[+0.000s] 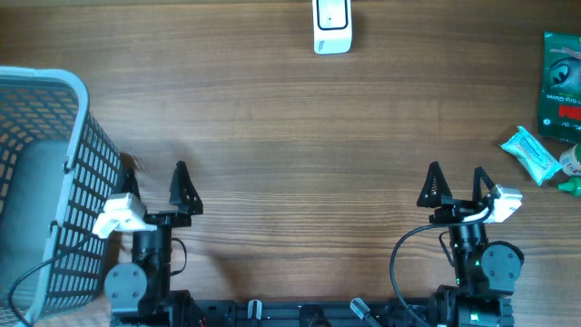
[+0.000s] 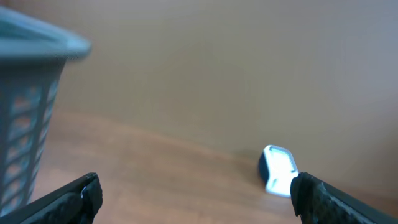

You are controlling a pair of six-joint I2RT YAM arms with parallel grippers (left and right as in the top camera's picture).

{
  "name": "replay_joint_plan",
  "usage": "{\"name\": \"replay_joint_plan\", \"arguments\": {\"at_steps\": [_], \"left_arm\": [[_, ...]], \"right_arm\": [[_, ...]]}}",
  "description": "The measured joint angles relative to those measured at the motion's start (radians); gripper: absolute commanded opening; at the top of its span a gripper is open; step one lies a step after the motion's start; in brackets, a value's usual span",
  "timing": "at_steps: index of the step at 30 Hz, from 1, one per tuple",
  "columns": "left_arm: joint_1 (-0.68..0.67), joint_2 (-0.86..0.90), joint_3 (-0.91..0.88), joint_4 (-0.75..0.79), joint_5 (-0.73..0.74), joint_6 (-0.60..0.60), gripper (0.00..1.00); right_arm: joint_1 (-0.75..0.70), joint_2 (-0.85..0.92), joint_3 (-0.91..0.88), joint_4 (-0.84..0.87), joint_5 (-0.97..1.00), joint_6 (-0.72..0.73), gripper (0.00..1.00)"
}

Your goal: Scan the item barcode

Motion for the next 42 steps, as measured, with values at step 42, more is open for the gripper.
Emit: {"name": "replay_joint_plan", "arguments": {"at_steps": [42], "left_arm": [[-0.006,-0.001,-0.163,-0.034,-0.014,0.227,1.0]], "right_arm": [[0.0,0.0,0.0,0.0,0.0,0.0,1.0]]}}
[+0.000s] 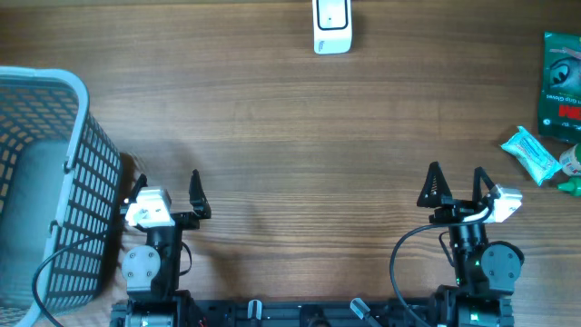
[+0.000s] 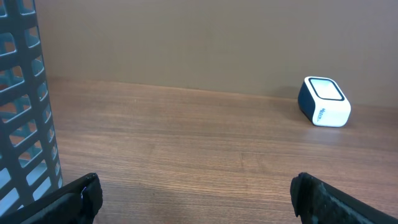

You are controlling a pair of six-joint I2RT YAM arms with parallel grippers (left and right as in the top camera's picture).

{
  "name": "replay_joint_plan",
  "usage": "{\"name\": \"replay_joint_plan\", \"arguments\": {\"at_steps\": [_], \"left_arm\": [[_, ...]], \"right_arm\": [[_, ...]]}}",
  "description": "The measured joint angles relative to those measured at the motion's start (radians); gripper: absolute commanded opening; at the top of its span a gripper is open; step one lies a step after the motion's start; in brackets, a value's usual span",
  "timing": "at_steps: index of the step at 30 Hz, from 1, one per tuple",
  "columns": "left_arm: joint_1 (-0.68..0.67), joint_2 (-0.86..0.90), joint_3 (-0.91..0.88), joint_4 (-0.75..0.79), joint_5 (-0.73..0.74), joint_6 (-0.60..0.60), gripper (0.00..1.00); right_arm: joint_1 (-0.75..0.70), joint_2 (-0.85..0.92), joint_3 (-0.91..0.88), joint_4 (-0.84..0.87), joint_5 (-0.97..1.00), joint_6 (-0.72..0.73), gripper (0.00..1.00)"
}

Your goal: Scan the item barcode

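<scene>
The white barcode scanner (image 1: 331, 25) stands at the table's far edge; the left wrist view shows the scanner (image 2: 324, 101) far off to the upper right, its window facing up. A green packet (image 1: 563, 86), a light-blue packet (image 1: 531, 154) and a small green item (image 1: 570, 186) lie at the right edge. My left gripper (image 1: 166, 186) is open and empty near the front edge, beside the basket; in its own view the left gripper (image 2: 196, 190) frames bare wood. My right gripper (image 1: 456, 177) is open and empty at the front right, left of the packets.
A tall grey lattice basket (image 1: 45, 182) fills the left side, its wall (image 2: 22, 106) close to my left fingers. The wooden table (image 1: 290, 136) lies between the grippers and the scanner.
My left gripper has shifted slightly right and back toward its base. Its view is now sharp and level, with the scanner higher in the frame. The right arm and the objects have not moved.
</scene>
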Motion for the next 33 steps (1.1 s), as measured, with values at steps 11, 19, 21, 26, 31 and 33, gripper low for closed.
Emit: {"name": "replay_joint_plan", "arguments": {"at_steps": [11,19,21,26,31,33], "left_arm": [[0.0,0.0,0.0,0.0,0.0,0.003,1.0],[0.0,0.0,0.0,0.0,0.0,0.003,1.0],[0.0,0.0,0.0,0.0,0.0,0.003,1.0],[0.0,0.0,0.0,0.0,0.0,0.003,1.0],[0.0,0.0,0.0,0.0,0.0,0.003,1.0],[0.0,0.0,0.0,0.0,0.0,0.003,1.0]], "right_arm": [[0.043,0.0,0.0,0.0,-0.002,-0.201,1.0],[0.113,0.0,0.0,0.0,-0.001,-0.358,1.0],[0.113,0.0,0.0,0.0,-0.001,-0.378,1.0],[0.113,0.0,0.0,-0.001,-0.001,-0.388,1.0],[0.113,0.0,0.0,0.0,-0.001,-0.387,1.0],[0.113,0.0,0.0,-0.001,-0.001,-0.387,1.0]]}}
